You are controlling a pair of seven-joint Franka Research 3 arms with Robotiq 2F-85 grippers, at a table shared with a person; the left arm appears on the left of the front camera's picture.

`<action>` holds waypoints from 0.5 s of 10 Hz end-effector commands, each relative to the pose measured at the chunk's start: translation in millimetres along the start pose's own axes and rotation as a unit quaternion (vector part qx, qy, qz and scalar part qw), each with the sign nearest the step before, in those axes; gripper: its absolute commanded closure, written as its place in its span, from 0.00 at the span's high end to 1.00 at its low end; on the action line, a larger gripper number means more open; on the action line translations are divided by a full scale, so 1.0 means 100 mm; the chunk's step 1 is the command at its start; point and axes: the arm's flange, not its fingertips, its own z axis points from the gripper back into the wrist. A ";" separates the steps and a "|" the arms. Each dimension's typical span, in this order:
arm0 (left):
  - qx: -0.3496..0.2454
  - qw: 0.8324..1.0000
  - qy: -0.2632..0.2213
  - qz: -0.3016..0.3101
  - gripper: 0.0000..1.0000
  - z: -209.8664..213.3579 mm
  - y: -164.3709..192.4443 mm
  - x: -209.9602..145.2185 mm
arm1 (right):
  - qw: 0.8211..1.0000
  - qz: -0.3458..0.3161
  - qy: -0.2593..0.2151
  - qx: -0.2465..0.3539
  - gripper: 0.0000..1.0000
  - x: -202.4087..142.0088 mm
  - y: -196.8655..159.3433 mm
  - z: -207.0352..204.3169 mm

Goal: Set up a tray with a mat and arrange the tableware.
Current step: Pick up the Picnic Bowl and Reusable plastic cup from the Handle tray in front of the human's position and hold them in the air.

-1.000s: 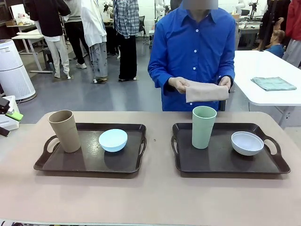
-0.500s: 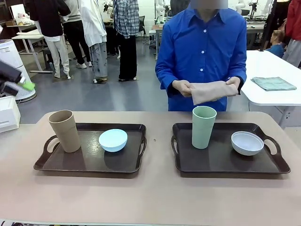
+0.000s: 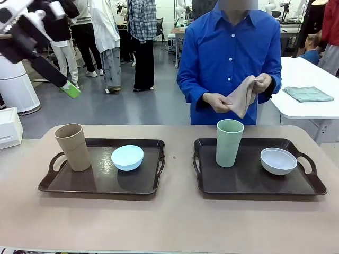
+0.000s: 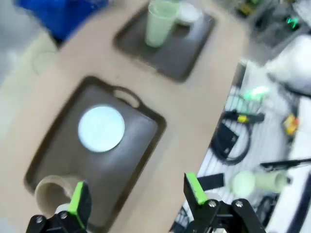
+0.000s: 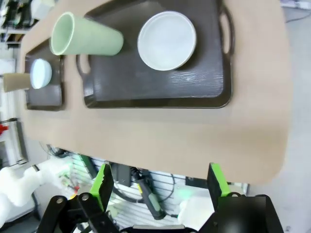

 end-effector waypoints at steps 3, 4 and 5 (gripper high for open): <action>-0.053 0.975 0.026 -0.213 1.00 -0.37 -0.21 0.84 | 0.992 -0.045 -0.005 -0.120 1.00 0.52 0.44 -0.50; -0.051 0.971 0.030 -0.231 1.00 -0.55 -0.30 1.07 | 0.991 -0.060 -0.014 -0.121 1.00 0.66 0.43 -0.58; -0.045 0.975 0.020 -0.215 1.00 -0.71 -0.35 1.27 | 0.990 -0.072 -0.021 -0.117 1.00 0.75 0.40 -0.61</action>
